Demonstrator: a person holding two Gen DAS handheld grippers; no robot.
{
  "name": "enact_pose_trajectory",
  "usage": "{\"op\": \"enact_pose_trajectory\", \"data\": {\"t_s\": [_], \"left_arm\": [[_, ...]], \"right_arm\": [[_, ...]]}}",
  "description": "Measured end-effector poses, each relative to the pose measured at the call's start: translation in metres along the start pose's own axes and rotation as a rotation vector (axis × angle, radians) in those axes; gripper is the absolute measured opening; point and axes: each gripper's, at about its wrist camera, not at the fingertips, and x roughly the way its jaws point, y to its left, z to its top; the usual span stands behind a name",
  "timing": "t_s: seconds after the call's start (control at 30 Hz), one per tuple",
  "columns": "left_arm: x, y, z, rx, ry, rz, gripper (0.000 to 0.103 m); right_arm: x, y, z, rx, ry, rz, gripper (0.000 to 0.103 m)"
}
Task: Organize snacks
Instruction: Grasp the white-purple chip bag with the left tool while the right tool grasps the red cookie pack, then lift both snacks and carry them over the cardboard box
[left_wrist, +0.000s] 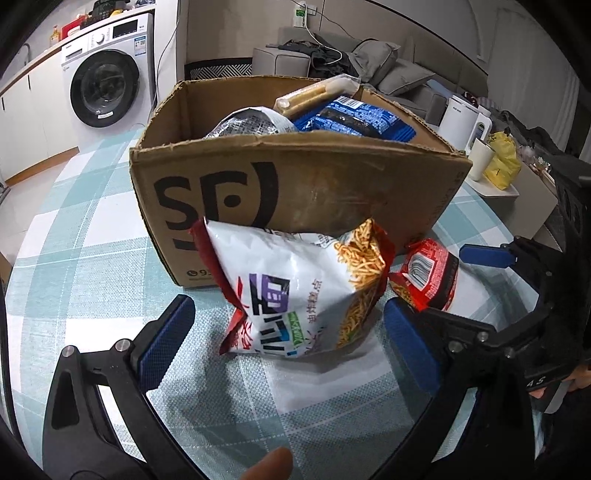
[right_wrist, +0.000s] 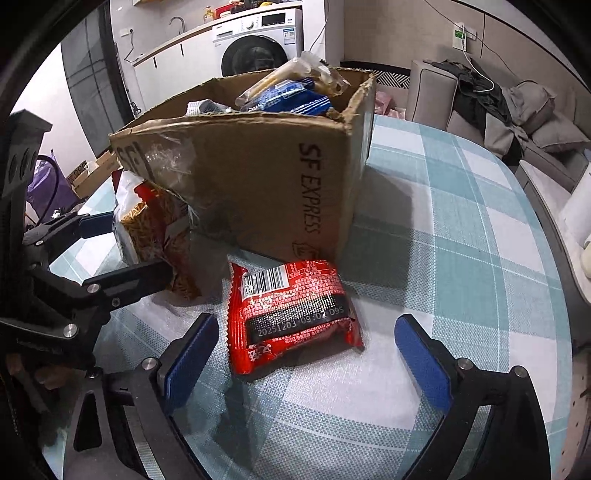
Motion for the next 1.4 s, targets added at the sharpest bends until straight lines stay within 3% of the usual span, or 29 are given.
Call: {"op": "enact_pose_trajectory", "data": {"t_s": [0.33,0.43,0.5,0.63,0.67,1.0,1.4], "left_arm": [[0.004,0.003,0.001,-0.007,-0.015,-0.002,0.099],[0.002,0.003,-0.002,0.001,-0.013,-0.048,0.087],[0.003,0.002,-0.003,0.0,-0.009,-0.066,0.072],[0.002,-0.001,-0.007,0.005,-0.007,-0.076,0.067],[0.001,-0.001,-0.008,0.008,-0.008,-0.078,0.06],[-0.009,0.002,-0.012,-0.005,-0.028,-0.097,0.057],[-0.026,0.011,-0.019,-0.011,-0.052,-0.103,0.057]], "right_arm": [[0.002,0.007,-0.001,-0.028,0.005,0.003,0.08],[0.001,0.007,-0.001,-0.032,-0.002,0.007,0.076],[0.0,0.008,-0.002,-0.031,-0.002,0.015,0.074],[-0.003,0.009,-0.002,-0.036,-0.003,0.02,0.071],[-0.003,0.009,-0.002,-0.034,-0.004,0.023,0.071],[-0.006,0.006,-0.002,-0.017,-0.009,0.05,0.065],[-0.01,-0.003,-0.003,0.036,-0.027,0.091,0.048]]}}
